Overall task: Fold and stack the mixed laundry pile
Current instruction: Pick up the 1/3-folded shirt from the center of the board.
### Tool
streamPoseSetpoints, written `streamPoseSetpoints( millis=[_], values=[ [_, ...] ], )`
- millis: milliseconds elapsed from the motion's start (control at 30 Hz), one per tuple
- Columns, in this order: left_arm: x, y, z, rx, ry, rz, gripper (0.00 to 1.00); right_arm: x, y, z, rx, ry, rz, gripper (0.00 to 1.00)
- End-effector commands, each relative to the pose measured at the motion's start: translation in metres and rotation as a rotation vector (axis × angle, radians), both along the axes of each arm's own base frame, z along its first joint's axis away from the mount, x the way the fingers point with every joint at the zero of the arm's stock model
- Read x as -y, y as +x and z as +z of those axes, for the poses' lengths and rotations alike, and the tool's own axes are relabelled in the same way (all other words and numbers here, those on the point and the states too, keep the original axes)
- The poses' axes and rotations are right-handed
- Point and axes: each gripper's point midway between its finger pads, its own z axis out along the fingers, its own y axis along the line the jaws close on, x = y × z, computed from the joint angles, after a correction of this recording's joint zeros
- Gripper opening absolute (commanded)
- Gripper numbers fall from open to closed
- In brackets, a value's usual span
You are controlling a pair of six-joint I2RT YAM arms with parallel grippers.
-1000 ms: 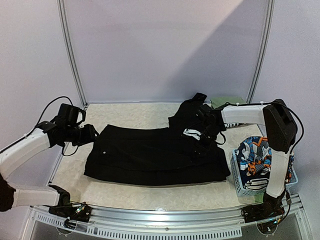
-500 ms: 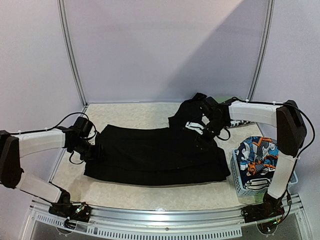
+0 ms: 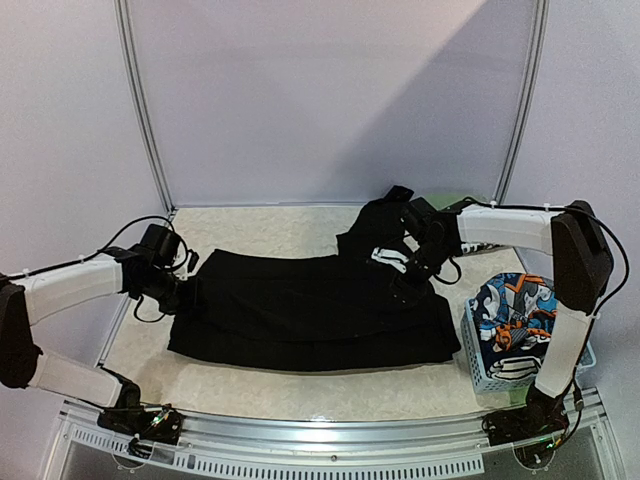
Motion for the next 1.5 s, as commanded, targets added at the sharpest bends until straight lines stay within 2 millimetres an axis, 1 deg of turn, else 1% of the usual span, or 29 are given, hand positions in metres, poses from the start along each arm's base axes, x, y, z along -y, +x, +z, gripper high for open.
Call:
streamPoseSetpoints(
  millis=[0,67,167,300,400,500,533,600,633,700,767,833,867,900,933,967,1000,1067,1100,1167,1300,1400,1467],
  values=[
    [0.005,-0.010,0.035,-0.016,-0.041,-0.002,0.00,0.003,-0.009,-0.011,-0.013,-0.015,0.018,0.57],
    [0.002,-0.020,0.036,-0.075,-0.026,-0.006,0.00,0.004,-0.009,-0.016,-0.021,-0.026,0.016,0.57],
    [0.000,-0.036,0.029,-0.186,-0.011,-0.008,0.00,0.003,-0.008,-0.022,-0.025,-0.033,0.017,0.57],
    [-0.005,-0.044,0.013,-0.293,0.012,0.013,0.00,0.003,-0.009,-0.026,-0.036,-0.036,0.018,0.57],
    [-0.009,-0.051,0.007,-0.347,0.040,0.010,0.00,0.005,-0.011,-0.027,-0.040,-0.039,0.017,0.57],
    [-0.020,-0.059,0.007,-0.374,0.102,0.017,0.00,0.006,-0.011,-0.026,-0.038,-0.038,0.017,0.57],
    [-0.027,-0.061,0.007,-0.376,0.140,0.023,0.00,0.005,-0.012,-0.025,-0.038,-0.038,0.018,0.57],
    [-0.036,-0.061,0.007,-0.370,0.188,0.027,0.00,0.004,-0.012,-0.026,-0.039,-0.034,0.019,0.57],
    [-0.037,-0.059,0.008,-0.360,0.197,0.026,0.02,0.004,-0.012,-0.026,-0.042,-0.032,0.018,0.57],
    [-0.037,-0.053,0.007,-0.338,0.201,0.035,0.23,0.003,-0.011,-0.026,-0.047,-0.031,0.018,0.57],
    [-0.033,-0.046,0.007,-0.311,0.183,0.039,0.34,0.002,-0.012,-0.027,-0.052,-0.030,0.022,0.57],
    [-0.031,-0.038,0.010,-0.269,0.184,0.042,0.39,0.002,-0.013,-0.026,-0.061,-0.031,0.023,0.57],
    [-0.032,-0.033,0.016,-0.238,0.201,0.045,0.40,0.001,-0.013,-0.024,-0.067,-0.028,0.024,0.57],
    [-0.033,-0.027,0.024,-0.197,0.222,0.045,0.41,0.001,-0.012,-0.021,-0.069,-0.022,0.021,0.57],
    [-0.033,-0.018,0.037,-0.140,0.242,0.045,0.43,0.001,-0.009,-0.014,-0.070,-0.010,0.011,0.57],
    [-0.032,-0.010,0.050,-0.077,0.255,0.043,0.44,0.002,-0.002,-0.005,-0.068,0.013,-0.006,0.57],
    [-0.029,-0.002,0.063,-0.016,0.254,0.040,0.44,0.005,0.009,0.008,-0.075,0.058,-0.047,0.57],
    [-0.024,0.020,0.088,0.110,0.231,0.058,0.47,0.014,0.039,0.038,-0.069,0.144,-0.133,0.57],
    [-0.021,0.030,0.096,0.145,0.224,0.068,0.48,0.021,0.055,0.051,-0.063,0.171,-0.185,0.57],
    [-0.012,0.053,0.107,0.209,0.202,0.071,0.49,0.033,0.084,0.068,-0.020,0.188,-0.252,0.57],
    [0.002,0.101,0.114,0.291,0.195,0.081,0.50,0.052,0.142,0.081,0.107,0.176,-0.411,0.60],
    [-0.003,0.135,0.111,0.313,0.252,0.133,0.52,0.063,0.183,0.087,0.158,0.188,-0.560,0.63],
    [-0.002,0.157,0.106,0.308,0.267,0.138,0.53,0.066,0.206,0.075,0.124,0.190,-0.626,0.64]
  ],
)
